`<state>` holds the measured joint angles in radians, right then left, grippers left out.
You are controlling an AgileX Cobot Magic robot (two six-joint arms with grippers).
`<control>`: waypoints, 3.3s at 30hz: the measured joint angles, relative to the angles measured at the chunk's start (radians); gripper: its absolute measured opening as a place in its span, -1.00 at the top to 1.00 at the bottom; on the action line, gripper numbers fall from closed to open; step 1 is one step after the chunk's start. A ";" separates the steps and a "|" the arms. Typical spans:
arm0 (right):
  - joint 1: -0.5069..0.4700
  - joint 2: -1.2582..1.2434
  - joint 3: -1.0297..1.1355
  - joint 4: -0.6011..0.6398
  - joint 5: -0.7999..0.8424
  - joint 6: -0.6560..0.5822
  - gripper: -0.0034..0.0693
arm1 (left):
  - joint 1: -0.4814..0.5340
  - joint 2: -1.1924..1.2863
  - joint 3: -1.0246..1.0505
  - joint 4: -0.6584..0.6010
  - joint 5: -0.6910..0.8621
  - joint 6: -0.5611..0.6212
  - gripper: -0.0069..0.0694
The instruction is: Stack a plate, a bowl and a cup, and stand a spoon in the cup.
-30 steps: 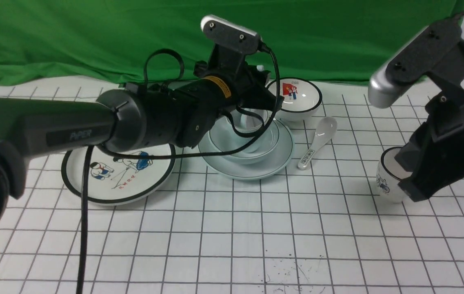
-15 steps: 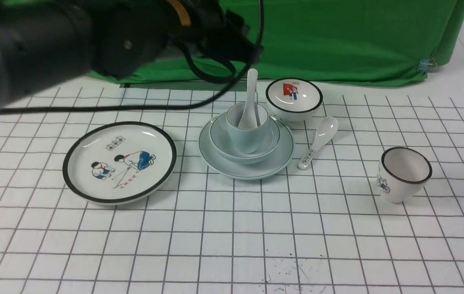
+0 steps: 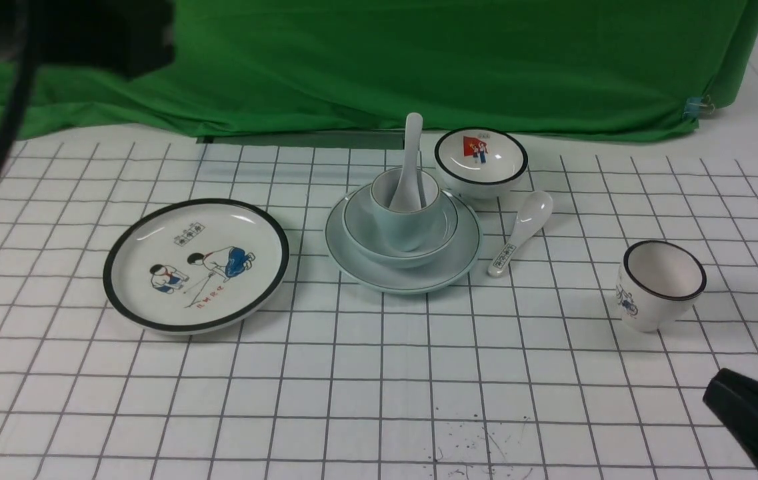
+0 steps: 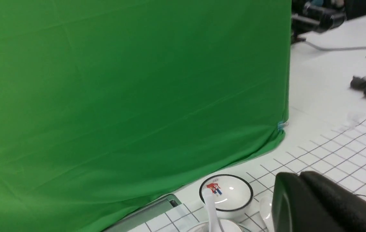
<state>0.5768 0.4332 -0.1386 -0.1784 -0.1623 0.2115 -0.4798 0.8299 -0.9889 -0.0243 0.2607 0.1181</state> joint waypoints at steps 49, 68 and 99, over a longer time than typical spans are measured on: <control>0.000 -0.002 0.098 -0.003 0.044 0.001 0.56 | 0.342 -0.828 0.996 0.024 -0.020 -0.092 0.89; 0.000 -0.002 0.098 -0.003 0.044 0.001 0.44 | 0.342 -0.828 0.996 0.024 -0.020 -0.087 0.89; -0.486 -0.434 0.147 0.079 0.367 -0.057 0.27 | 0.342 -0.828 0.996 0.049 -0.013 -0.086 0.89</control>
<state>0.0911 -0.0004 0.0087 -0.0992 0.2046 0.1543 -0.1378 0.0020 0.0071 0.0246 0.2472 0.0320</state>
